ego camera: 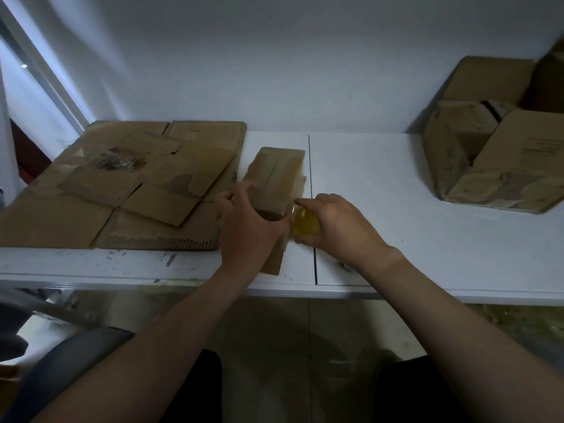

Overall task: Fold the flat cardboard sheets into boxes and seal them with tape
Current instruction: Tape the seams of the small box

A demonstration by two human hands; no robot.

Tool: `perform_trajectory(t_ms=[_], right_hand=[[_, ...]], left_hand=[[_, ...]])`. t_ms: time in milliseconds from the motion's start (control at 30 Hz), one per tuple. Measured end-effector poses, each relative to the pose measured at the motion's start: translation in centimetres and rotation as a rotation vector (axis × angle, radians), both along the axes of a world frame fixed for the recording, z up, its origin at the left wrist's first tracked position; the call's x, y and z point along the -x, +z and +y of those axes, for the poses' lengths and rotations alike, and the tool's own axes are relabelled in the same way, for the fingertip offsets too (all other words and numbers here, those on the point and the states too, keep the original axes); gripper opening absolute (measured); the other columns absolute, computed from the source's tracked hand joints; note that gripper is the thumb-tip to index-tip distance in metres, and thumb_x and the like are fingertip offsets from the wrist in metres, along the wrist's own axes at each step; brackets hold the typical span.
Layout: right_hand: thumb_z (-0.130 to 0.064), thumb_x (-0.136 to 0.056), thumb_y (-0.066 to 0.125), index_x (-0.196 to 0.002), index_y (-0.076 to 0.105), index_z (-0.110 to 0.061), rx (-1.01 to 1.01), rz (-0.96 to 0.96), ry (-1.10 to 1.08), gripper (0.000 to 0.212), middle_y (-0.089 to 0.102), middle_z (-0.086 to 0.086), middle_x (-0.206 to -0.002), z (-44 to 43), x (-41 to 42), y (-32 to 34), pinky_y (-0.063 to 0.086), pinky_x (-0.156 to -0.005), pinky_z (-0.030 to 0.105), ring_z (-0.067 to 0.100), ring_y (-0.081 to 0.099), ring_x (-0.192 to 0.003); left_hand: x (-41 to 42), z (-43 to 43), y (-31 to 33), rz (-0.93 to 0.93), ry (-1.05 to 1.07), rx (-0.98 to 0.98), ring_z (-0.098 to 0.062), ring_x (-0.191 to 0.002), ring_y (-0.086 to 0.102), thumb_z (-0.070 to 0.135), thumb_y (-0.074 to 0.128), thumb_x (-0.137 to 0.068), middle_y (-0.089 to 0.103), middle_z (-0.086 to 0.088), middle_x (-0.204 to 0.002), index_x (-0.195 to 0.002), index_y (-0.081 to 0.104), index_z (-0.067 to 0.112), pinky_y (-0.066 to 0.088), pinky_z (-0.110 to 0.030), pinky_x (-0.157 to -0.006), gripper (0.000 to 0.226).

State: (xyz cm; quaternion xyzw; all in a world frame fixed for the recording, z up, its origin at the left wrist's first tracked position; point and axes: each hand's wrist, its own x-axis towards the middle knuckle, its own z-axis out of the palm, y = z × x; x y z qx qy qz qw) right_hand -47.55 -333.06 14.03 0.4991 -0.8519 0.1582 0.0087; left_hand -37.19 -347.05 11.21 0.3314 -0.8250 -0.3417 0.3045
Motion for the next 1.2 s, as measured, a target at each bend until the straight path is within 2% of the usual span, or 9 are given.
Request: perform_trajectory(t_ms=[200, 333, 500, 600, 767, 933, 1000, 1100, 1200], right_hand=[[-0.059, -0.077, 0.078, -0.144, 0.051, -0.035, 0.249, -0.174, -0.03, 0.076, 0.057, -0.018, -0.114, 1.6, -1.5, 4.5, 0.034, -0.08, 0.015, 0.002, 0.049, -0.098], [-0.074, -0.075, 0.064, -0.14, 0.053, -0.034, 0.399, -0.192, 0.011, 0.078, 0.057, -0.015, -0.115, 2.5, -2.4, 8.8, 0.042, -0.084, 0.021, 0.006, 0.05, -0.102], [-0.061, -0.065, 0.086, -0.156, 0.017, -0.048, 0.16, -0.303, 0.165, 0.114, 0.036, -0.012, -0.153, 2.8, -3.5, 14.1, 0.036, -0.107, 0.032, 0.012, 0.03, -0.138], [-0.056, -0.061, 0.091, -0.152, 0.01, -0.056, 0.11, -0.418, 0.245, 0.122, 0.041, -0.009, -0.152, 3.1, -4.5, 15.2, 0.042, -0.108, 0.03, 0.012, 0.045, -0.132], [-0.051, -0.059, 0.094, -0.15, 0.008, -0.063, 0.121, -0.407, 0.258, 0.125, 0.055, -0.004, -0.138, 3.6, -6.0, 16.3, 0.051, -0.102, 0.031, 0.011, 0.062, -0.114], [-0.053, -0.061, 0.093, -0.148, 0.01, -0.065, 0.152, -0.373, 0.217, 0.121, 0.057, -0.002, -0.137, 3.4, -6.3, 16.0, 0.053, -0.099, 0.033, 0.015, 0.062, -0.112], [-0.05, -0.063, 0.092, -0.148, 0.014, -0.063, 0.198, -0.349, 0.158, 0.116, 0.057, -0.001, -0.13, 3.5, -6.2, 15.7, 0.052, -0.095, 0.032, 0.014, 0.061, -0.109], [-0.055, -0.065, 0.087, -0.148, 0.025, -0.057, 0.273, -0.223, 0.039, 0.104, 0.057, -0.002, -0.121, 3.4, -5.7, 14.6, 0.051, -0.091, 0.035, 0.017, 0.057, -0.108], [-0.065, -0.065, 0.08, -0.143, 0.039, -0.054, 0.388, -0.147, -0.066, 0.089, 0.056, -0.002, -0.119, 2.6, -5.1, 12.9, 0.047, -0.088, 0.032, 0.015, 0.053, -0.108]], left_hand=[[-1.3, -2.3, 6.4, 0.062, -0.147, -0.104, -0.011, -0.113, 0.047, 0.046, 0.092, -0.062, 0.041, 0.011, -0.126, -0.14, 0.031, 0.027, 0.041, -0.018, -0.077, 0.1], [-2.9, -2.7, 11.5, -0.017, -0.262, 0.029, -0.012, -0.114, 0.049, 0.046, 0.096, -0.051, 0.044, 0.009, -0.125, -0.141, 0.031, 0.024, 0.044, -0.024, -0.084, 0.113], [-5.4, -1.0, 17.2, -0.248, -0.626, 0.149, -0.018, -0.101, 0.064, 0.053, 0.094, -0.042, 0.062, 0.0, -0.116, -0.144, 0.023, 0.031, 0.06, -0.042, -0.084, 0.126], [-6.4, -0.6, 18.6, -0.299, -0.731, 0.155, -0.018, -0.094, 0.068, 0.035, 0.099, -0.052, 0.066, 0.001, -0.104, -0.139, 0.024, 0.033, 0.059, -0.046, -0.079, 0.115], [-8.0, -0.7, 18.6, -0.248, -0.782, 0.035, -0.019, -0.101, 0.068, 0.042, 0.096, -0.045, 0.068, 0.002, -0.108, -0.13, 0.028, 0.036, 0.057, -0.05, -0.086, 0.11], [-9.0, -0.3, 17.9, -0.207, -0.702, -0.097, -0.022, -0.138, 0.045, 0.044, 0.099, -0.044, 0.049, 0.001, -0.138, -0.145, 0.022, 0.035, 0.041, -0.041, -0.115, 0.128], [-9.6, -0.3, 17.9, -0.161, -0.566, -0.065, -0.02, -0.132, 0.047, 0.052, 0.089, -0.054, 0.047, -0.002, -0.139, -0.15, 0.019, 0.027, 0.043, -0.042, -0.111, 0.122], [-10.8, -0.2, 17.8, -0.135, -0.359, 0.067, -0.014, -0.1, 0.059, 0.06, 0.074, -0.078, 0.057, 0.005, -0.112, -0.136, 0.04, 0.022, 0.053, -0.041, -0.089, 0.077], [-11.6, 0.5, 16.5, -0.318, -0.373, 0.011, -0.008, -0.09, 0.059, 0.061, 0.068, -0.085, 0.059, 0.008, -0.102, -0.122, 0.046, 0.03, 0.052, -0.034, -0.074, 0.054]])
